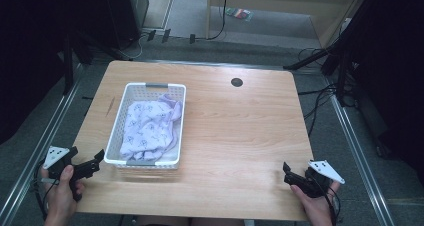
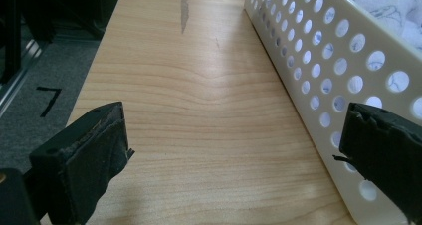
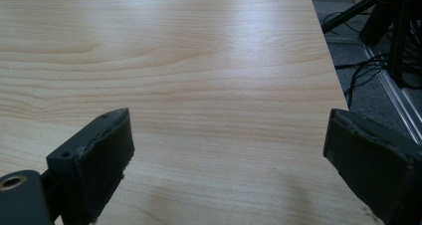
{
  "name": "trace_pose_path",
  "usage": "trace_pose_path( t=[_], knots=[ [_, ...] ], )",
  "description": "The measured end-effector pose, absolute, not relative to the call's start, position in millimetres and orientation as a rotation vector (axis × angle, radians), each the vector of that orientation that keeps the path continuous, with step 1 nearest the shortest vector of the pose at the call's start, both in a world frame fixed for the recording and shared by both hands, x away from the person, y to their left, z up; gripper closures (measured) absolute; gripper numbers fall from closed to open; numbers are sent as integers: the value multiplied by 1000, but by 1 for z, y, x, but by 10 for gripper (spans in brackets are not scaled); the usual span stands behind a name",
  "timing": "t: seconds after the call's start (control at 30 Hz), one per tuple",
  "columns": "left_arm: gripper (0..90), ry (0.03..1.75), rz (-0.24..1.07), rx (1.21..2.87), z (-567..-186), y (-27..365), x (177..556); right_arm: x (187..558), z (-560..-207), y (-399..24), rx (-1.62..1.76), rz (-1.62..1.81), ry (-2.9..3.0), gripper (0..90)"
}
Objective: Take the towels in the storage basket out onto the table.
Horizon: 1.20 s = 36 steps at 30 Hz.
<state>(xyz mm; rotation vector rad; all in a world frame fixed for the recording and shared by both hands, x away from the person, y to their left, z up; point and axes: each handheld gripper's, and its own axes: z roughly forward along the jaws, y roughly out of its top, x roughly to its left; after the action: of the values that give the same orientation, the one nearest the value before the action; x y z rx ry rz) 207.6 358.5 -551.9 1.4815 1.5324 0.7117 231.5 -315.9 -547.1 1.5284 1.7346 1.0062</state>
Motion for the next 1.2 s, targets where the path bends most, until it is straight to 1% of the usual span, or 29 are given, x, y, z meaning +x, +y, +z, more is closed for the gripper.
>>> trace_pose_path(
  t=[0.2, 0.43, 0.47, 0.57, 0.63, 0.8, 1.2],
  knots=[
    [0, 1546, 712, 1443, -548, 363, 207, 231, -547, -316, 1528, 1013, 1736, 52],
    [0, 1541, 715, 1410, -530, 364, 204, 231, -547, -316, 1526, 1016, 1734, 52],
    [0, 1523, 719, 1404, -522, 362, 203, 231, -547, -316, 1523, 1015, 1734, 52],
    [0, 1492, 723, 1392, -516, 360, 203, 231, -547, -316, 1521, 1016, 1734, 52],
    [0, 1476, 728, 1375, -505, 359, 204, 231, -547, -316, 1524, 1014, 1733, 53],
    [0, 1458, 751, 1401, -490, 351, 203, 232, -547, -317, 1530, 1014, 1733, 53],
    [0, 1381, 742, 1402, -452, 326, 210, 231, -547, -316, 1521, 1010, 1736, 53]
  ],
)
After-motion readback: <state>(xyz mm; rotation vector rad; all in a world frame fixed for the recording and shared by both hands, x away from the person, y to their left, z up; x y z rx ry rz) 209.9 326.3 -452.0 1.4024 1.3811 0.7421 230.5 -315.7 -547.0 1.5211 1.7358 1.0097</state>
